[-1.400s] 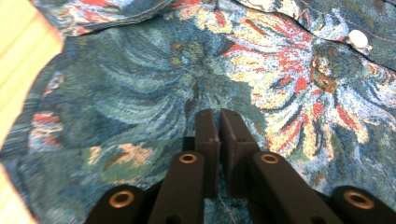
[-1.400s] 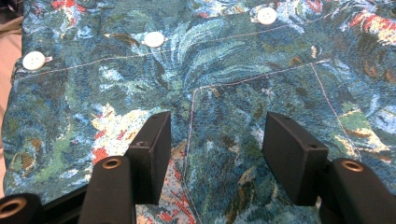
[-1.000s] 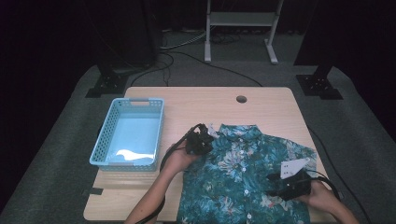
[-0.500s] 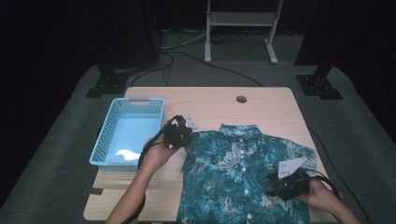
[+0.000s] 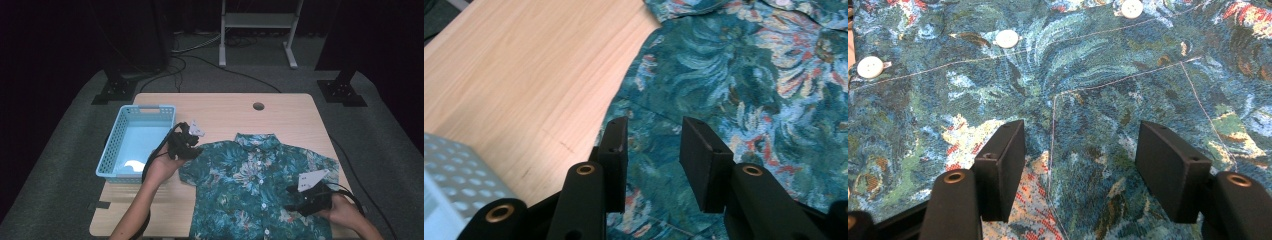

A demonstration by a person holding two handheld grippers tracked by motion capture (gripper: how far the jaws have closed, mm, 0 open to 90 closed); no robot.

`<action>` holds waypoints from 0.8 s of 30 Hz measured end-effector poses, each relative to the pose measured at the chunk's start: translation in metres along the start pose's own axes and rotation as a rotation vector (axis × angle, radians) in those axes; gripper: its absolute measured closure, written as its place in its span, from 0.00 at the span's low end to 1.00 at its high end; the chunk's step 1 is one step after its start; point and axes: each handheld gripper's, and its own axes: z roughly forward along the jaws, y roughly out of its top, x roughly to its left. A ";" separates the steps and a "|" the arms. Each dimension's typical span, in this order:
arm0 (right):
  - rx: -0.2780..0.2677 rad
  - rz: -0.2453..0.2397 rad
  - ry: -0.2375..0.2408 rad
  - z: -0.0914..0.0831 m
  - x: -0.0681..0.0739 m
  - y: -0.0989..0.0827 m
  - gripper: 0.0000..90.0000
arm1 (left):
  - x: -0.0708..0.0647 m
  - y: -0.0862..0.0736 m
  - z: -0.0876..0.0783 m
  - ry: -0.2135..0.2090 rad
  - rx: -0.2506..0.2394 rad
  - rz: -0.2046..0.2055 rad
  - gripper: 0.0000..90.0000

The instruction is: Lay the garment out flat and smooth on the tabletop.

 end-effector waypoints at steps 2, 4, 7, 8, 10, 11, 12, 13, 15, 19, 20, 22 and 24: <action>-0.002 0.005 -0.003 0.000 0.001 0.000 0.39 | -0.004 0.000 0.003 -0.017 -0.003 -0.001 0.69; -0.015 0.012 -0.008 0.001 0.002 -0.001 0.36 | -0.008 -0.001 0.005 -0.037 -0.015 -0.003 0.67; -0.035 0.038 -0.026 0.002 0.006 -0.004 0.32 | -0.016 -0.002 0.012 -0.069 -0.027 -0.012 0.61; -0.038 0.051 -0.035 0.002 0.008 -0.004 0.31 | -0.019 -0.003 0.016 -0.080 -0.031 -0.015 0.58; -0.024 0.079 -0.056 0.001 0.009 -0.003 0.31 | -0.027 -0.004 0.021 -0.095 -0.033 -0.020 0.51; -0.029 0.097 -0.067 -0.001 0.010 -0.004 0.31 | -0.031 -0.004 0.023 -0.108 -0.034 -0.024 0.49; -0.052 0.114 -0.079 -0.004 0.011 -0.005 0.31 | -0.036 -0.005 0.025 -0.119 -0.037 -0.026 0.46; -0.078 0.139 -0.089 -0.008 0.011 -0.007 0.31 | -0.041 -0.006 0.027 -0.126 -0.040 -0.027 0.43; -0.106 0.185 -0.107 -0.014 0.012 -0.011 0.31 | -0.051 -0.009 0.032 -0.148 -0.051 -0.028 0.40; -0.112 0.230 -0.138 -0.021 0.019 -0.017 0.29 | -0.073 -0.015 0.042 -0.180 -0.050 -0.042 0.30; -0.112 0.232 -0.141 -0.022 0.022 -0.019 0.29 | -0.079 -0.016 0.045 -0.181 -0.048 -0.045 0.26; -0.096 0.230 -0.152 -0.021 0.026 -0.021 0.29 | -0.089 -0.020 0.048 -0.192 -0.050 -0.048 0.23; -0.078 0.233 -0.165 -0.020 0.031 -0.024 0.29 | -0.099 -0.025 0.050 -0.194 -0.048 -0.042 0.21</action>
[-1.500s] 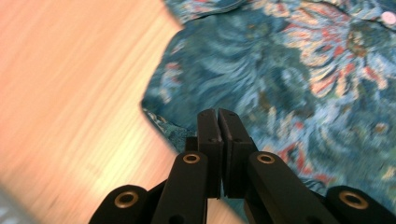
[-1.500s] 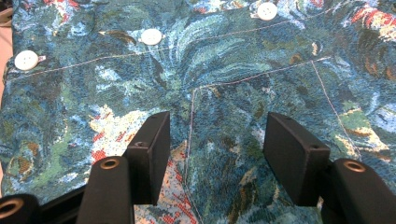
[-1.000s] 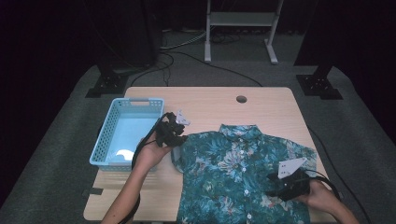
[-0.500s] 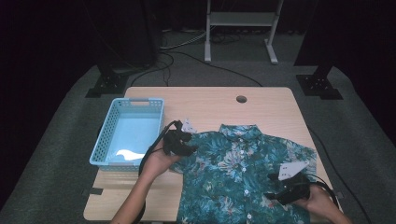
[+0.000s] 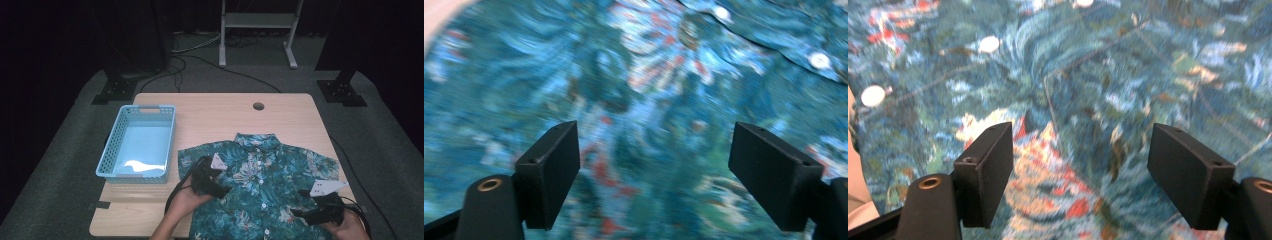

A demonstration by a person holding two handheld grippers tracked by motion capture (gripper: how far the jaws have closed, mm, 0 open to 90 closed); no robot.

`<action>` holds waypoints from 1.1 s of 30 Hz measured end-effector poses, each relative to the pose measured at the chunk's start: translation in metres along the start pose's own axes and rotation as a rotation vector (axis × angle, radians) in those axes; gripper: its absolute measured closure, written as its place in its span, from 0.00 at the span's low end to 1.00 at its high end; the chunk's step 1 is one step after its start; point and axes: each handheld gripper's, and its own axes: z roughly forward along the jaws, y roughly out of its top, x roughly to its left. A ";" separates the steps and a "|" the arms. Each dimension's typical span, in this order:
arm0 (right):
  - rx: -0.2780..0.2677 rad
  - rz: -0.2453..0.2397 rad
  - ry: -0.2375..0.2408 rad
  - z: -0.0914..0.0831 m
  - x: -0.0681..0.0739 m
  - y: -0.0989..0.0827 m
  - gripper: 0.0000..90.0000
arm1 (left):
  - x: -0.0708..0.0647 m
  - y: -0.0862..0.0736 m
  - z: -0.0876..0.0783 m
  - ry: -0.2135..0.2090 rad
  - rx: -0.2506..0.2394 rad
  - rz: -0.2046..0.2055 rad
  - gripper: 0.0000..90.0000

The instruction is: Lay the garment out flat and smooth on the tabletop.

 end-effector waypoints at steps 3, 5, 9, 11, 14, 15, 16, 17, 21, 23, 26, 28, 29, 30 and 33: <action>0.010 0.017 -0.020 -0.001 0.005 -0.004 0.29 | -0.012 -0.008 0.002 0.007 0.008 0.009 0.20; 0.008 0.030 -0.022 -0.002 0.008 -0.007 0.29 | -0.017 -0.013 0.002 0.003 0.013 0.009 0.20; 0.019 0.042 -0.050 -0.003 0.012 -0.011 0.29 | -0.026 -0.023 0.001 0.003 0.007 -0.008 0.18; 0.016 0.058 -0.059 -0.005 0.015 -0.013 0.29 | -0.028 -0.025 0.000 0.002 0.006 -0.009 0.18; 0.015 0.082 -0.077 -0.006 0.019 -0.015 0.29 | -0.033 -0.032 0.001 0.012 0.016 -0.020 0.17; 0.017 0.088 -0.082 -0.006 0.020 -0.016 0.29 | -0.034 -0.034 0.002 0.026 0.028 -0.019 0.14; 0.023 0.092 -0.081 -0.006 0.021 -0.017 0.28 | -0.035 -0.035 0.002 0.032 0.023 -0.016 0.13; 0.024 0.094 -0.086 -0.005 0.023 -0.018 0.28 | -0.035 -0.035 0.002 0.032 0.023 -0.016 0.13; 0.027 0.098 -0.103 -0.003 0.023 -0.016 0.26 | -0.030 -0.036 0.002 0.038 0.010 -0.027 0.13; 0.017 0.106 -0.110 0.000 0.022 -0.014 0.24 | -0.027 -0.036 0.003 0.042 0.003 -0.030 0.13; 0.023 0.101 -0.108 0.004 0.017 -0.009 0.24 | -0.021 -0.035 0.004 0.050 -0.005 -0.041 0.13; 0.018 0.100 -0.107 0.007 0.013 -0.006 0.24 | -0.017 -0.034 0.004 0.053 -0.002 -0.046 0.13; 0.017 0.103 -0.108 0.008 0.010 -0.005 0.24 | -0.014 -0.034 0.005 0.056 -0.002 -0.048 0.13; 0.014 0.102 -0.108 0.010 0.008 -0.003 0.24 | -0.011 -0.033 0.006 0.058 -0.006 -0.051 0.13; 0.002 0.106 -0.112 0.014 0.002 0.001 0.24 | -0.003 -0.032 0.007 0.067 -0.014 -0.060 0.13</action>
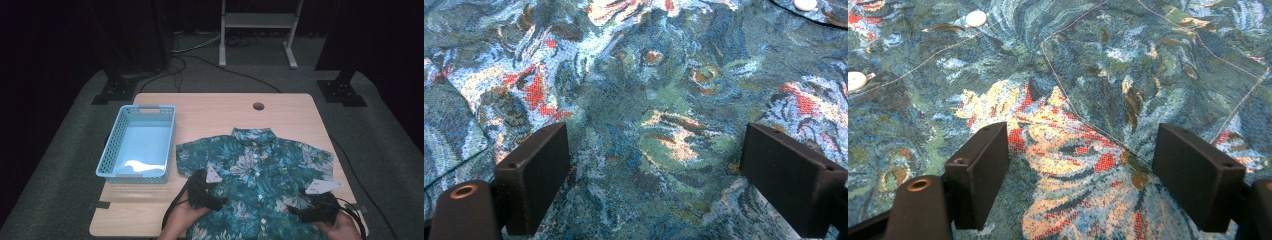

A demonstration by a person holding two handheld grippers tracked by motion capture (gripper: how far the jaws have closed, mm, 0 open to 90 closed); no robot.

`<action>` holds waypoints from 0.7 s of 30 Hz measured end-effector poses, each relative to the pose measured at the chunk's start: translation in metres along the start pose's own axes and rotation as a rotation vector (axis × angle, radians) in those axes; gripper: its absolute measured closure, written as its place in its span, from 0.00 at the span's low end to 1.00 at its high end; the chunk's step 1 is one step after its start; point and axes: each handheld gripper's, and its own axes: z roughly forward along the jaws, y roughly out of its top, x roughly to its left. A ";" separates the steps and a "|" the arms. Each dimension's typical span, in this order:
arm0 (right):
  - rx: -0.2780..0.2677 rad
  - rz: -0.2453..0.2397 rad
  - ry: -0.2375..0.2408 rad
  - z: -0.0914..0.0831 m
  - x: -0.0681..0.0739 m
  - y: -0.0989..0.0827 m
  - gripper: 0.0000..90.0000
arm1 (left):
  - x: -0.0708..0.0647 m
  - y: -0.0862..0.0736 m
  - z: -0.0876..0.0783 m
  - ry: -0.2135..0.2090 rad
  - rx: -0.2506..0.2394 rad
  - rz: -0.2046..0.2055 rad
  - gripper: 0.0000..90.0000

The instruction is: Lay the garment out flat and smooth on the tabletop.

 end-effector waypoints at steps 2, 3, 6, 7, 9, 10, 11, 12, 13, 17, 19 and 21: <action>-0.004 0.000 0.000 0.003 -0.004 0.004 0.24 | 0.005 0.002 0.002 0.002 -0.001 -0.004 0.13; -0.006 0.002 -0.001 0.005 -0.005 0.005 0.24 | 0.007 0.003 0.003 0.004 -0.002 -0.007 0.13; -0.012 0.005 -0.004 0.010 -0.012 0.011 0.24 | 0.013 0.006 0.005 0.009 0.003 -0.012 0.13; -0.011 0.005 -0.005 0.012 -0.014 0.013 0.24 | 0.015 0.008 0.006 0.010 0.005 -0.014 0.13; -0.008 0.006 -0.007 0.015 -0.018 0.017 0.24 | 0.019 0.011 0.008 0.015 0.012 -0.017 0.13; -0.005 0.006 -0.007 0.016 -0.021 0.019 0.24 | 0.021 0.012 0.009 0.016 0.010 -0.020 0.13; -0.003 0.007 -0.007 0.018 -0.023 0.021 0.24 | 0.024 0.014 0.011 0.020 0.010 -0.022 0.13; -0.001 0.008 -0.008 0.020 -0.026 0.023 0.24 | 0.026 0.015 0.011 0.021 0.009 -0.024 0.13; -0.002 0.009 -0.009 0.021 -0.027 0.024 0.24 | 0.026 0.015 0.011 0.021 0.009 -0.024 0.13; 0.001 0.016 -0.015 0.026 -0.036 0.031 0.24 | 0.036 0.023 0.018 0.031 0.015 -0.034 0.13; 0.004 0.018 -0.018 0.028 -0.040 0.034 0.24 | 0.039 0.026 0.020 0.035 0.016 -0.039 0.13; 0.005 0.022 -0.023 0.031 -0.045 0.037 0.24 | 0.044 0.029 0.023 0.038 0.016 -0.042 0.13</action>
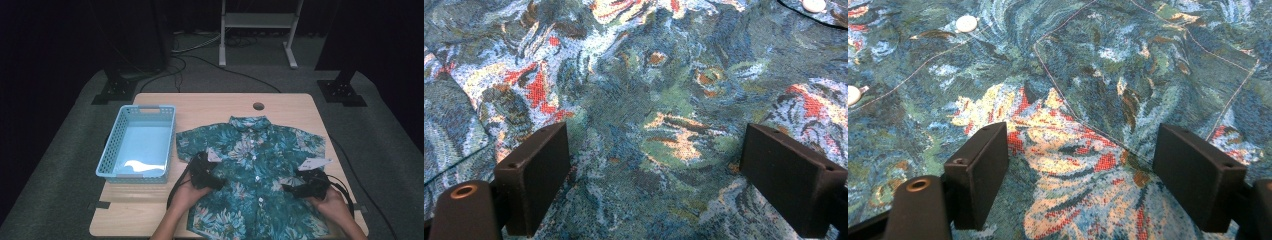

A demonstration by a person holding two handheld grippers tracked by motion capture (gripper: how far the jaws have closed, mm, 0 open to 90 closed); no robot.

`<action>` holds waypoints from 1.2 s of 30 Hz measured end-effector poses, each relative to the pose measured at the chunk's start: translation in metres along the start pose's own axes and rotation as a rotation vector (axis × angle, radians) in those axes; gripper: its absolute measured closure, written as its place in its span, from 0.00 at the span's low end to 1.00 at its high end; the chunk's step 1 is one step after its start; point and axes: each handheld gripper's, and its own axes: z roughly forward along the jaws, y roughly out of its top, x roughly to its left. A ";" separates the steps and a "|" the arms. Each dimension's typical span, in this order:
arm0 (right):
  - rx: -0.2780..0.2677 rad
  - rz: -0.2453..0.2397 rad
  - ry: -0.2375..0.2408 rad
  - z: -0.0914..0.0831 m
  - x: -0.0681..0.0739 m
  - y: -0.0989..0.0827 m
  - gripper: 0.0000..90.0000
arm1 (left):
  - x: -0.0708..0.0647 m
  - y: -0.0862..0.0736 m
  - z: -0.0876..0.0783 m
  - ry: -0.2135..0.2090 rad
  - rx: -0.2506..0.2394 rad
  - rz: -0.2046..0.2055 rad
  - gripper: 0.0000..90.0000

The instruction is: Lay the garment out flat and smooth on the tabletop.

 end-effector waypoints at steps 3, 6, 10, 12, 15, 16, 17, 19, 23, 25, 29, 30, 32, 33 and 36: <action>-0.003 0.007 -0.004 0.003 -0.005 0.004 0.24 | 0.005 0.005 0.004 0.006 0.005 -0.007 0.13; -0.003 0.017 -0.015 0.007 -0.010 0.008 0.24 | 0.011 0.011 0.008 0.010 0.011 -0.013 0.13; -0.010 0.032 -0.025 0.011 -0.016 0.013 0.24 | 0.016 0.016 0.012 0.016 0.017 -0.018 0.13; -0.013 0.044 -0.031 0.013 -0.018 0.015 0.24 | 0.017 0.018 0.013 0.017 0.021 -0.019 0.13; -0.014 0.042 -0.034 0.016 -0.021 0.018 0.24 | 0.021 0.022 0.015 0.018 0.026 -0.023 0.13; -0.019 0.044 -0.034 0.016 -0.022 0.018 0.24 | 0.021 0.022 0.016 0.018 0.024 -0.023 0.13; -0.025 0.049 -0.035 0.017 -0.022 0.017 0.24 | 0.021 0.021 0.016 0.018 0.023 -0.023 0.13; -0.034 0.047 -0.036 0.017 -0.023 0.017 0.24 | 0.021 0.021 0.016 0.018 0.018 -0.022 0.13; -0.029 0.050 -0.030 0.017 -0.024 0.018 0.24 | 0.021 0.020 0.015 0.019 0.016 -0.025 0.13; -0.024 0.083 -0.006 0.015 -0.027 0.019 0.24 | 0.020 0.020 0.012 0.009 0.001 -0.038 0.13; -0.069 0.119 0.023 0.009 -0.030 0.017 0.24 | 0.015 0.022 0.004 -0.006 -0.037 -0.036 0.13; -0.078 0.122 0.031 0.007 -0.030 0.017 0.24 | 0.014 0.023 0.002 -0.010 -0.046 -0.031 0.13; -0.094 0.129 0.043 0.004 -0.029 0.016 0.24 | 0.010 0.024 -0.003 -0.019 -0.062 -0.027 0.13; -0.101 0.129 0.049 0.003 -0.028 0.016 0.24 | 0.008 0.024 -0.005 -0.022 -0.064 -0.018 0.13; -0.106 0.124 0.060 -0.001 -0.025 0.015 0.24 | 0.002 0.025 -0.009 -0.030 -0.075 -0.007 0.12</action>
